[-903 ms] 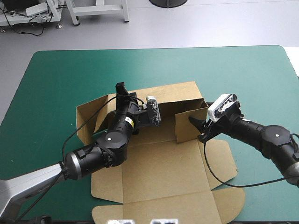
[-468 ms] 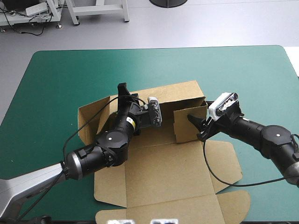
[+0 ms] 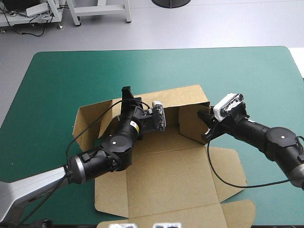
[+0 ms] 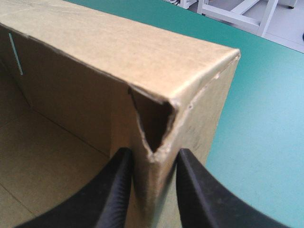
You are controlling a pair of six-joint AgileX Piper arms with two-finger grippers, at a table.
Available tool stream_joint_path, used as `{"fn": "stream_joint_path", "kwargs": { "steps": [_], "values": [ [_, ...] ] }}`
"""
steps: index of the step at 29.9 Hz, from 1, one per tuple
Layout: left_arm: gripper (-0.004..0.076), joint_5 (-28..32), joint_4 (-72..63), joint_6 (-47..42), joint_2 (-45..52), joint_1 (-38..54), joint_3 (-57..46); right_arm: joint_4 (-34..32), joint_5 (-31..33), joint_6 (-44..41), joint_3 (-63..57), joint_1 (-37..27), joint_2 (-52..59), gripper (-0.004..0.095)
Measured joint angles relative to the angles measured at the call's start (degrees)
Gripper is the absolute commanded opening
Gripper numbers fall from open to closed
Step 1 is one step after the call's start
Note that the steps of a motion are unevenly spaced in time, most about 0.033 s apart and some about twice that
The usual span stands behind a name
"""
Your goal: Fold the box
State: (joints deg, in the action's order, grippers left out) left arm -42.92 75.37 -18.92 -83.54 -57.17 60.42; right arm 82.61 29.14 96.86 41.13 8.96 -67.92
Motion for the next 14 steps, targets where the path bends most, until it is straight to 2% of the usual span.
{"fn": "stream_joint_path", "kwargs": {
  "steps": [7, 12, 14],
  "values": [
    [-0.0005, -0.2, -0.4, 0.0, 0.0, 0.0, 0.0, -0.9, 2.1, -1.8, 0.0, -0.1, 0.0, 0.0245],
    [-0.0005, -0.6, -0.8, 0.0, 0.0, 0.0, 0.0, -2.0, 3.5, -2.2, 0.0, -0.2, 0.0, -0.0023],
    [-0.0005, -0.8, -0.9, 0.0, 0.0, 0.1, 0.0, -2.5, 3.4, -2.8, 0.0, -0.3, 0.0, -0.0020]
  ]
}}
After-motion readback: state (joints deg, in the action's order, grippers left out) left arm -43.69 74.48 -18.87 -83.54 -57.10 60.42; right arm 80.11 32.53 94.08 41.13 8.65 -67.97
